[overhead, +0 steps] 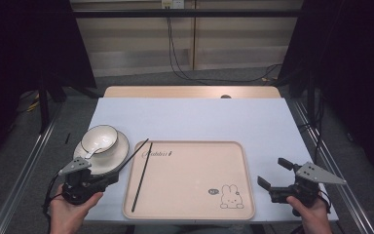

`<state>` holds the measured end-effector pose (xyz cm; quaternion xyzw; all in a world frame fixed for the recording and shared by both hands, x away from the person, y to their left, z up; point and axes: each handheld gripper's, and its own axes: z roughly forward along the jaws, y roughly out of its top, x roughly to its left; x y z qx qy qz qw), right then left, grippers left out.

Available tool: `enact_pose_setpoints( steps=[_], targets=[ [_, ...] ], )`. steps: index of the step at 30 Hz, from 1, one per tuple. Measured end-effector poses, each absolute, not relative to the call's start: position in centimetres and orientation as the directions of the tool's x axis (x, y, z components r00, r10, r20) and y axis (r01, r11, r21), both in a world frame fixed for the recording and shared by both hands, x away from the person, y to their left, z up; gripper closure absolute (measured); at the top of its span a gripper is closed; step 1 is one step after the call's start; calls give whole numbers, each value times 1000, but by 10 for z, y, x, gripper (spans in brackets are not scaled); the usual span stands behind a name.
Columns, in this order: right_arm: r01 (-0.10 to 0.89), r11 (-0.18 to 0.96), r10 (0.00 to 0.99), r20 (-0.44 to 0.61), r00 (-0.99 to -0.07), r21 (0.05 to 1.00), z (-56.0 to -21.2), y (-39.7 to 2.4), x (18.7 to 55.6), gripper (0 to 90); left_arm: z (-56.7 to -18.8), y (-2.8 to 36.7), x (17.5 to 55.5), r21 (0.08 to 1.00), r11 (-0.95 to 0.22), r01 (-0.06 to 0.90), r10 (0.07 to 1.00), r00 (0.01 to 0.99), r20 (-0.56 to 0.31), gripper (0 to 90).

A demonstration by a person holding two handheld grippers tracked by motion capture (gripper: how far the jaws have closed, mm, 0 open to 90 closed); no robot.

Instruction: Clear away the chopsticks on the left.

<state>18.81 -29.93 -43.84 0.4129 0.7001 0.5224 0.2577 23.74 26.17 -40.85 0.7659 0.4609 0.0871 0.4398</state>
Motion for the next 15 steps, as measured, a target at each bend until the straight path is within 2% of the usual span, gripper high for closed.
enact_pose_setpoints(
  steps=[10,15],
  targets=[
    [311,110,845,76,-530,944,-438,-299,187,6,-411,236,244,734,-125,668,787,517,-337,855],
    [308,110,846,73,-527,945,-438,-300,188,6,-414,231,248,728,-126,674,793,510,-334,856]
  ],
)
